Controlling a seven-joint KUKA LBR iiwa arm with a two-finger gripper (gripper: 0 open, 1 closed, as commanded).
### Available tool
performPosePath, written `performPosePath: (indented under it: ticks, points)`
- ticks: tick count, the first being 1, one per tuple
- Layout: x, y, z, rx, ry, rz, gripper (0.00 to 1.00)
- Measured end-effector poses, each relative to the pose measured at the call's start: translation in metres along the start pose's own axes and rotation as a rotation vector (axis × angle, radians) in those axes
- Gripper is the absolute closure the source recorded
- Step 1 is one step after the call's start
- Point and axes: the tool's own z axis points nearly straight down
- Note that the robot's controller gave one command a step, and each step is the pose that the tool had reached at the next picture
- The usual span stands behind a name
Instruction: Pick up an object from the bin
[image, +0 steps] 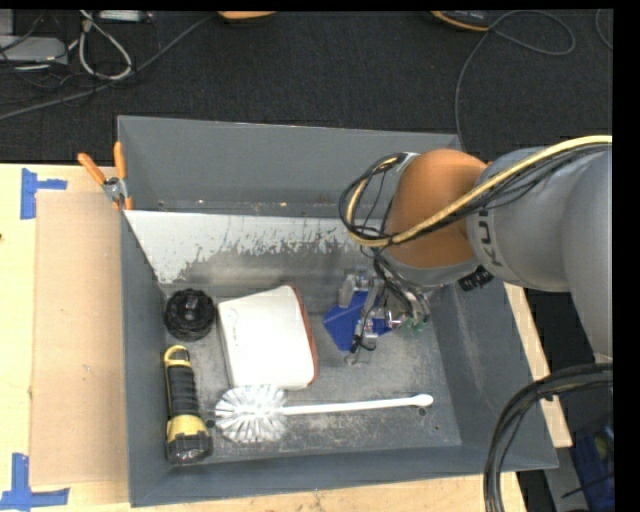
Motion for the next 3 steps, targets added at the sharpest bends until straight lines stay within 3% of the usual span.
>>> performPosePath:
  ticks: [1,3]
  points:
    - [-0.002,-0.026,0.034,0.002,0.004,0.023,1.00]
    - [-0.005,-0.039,0.026,0.001,0.003,0.027,1.00]
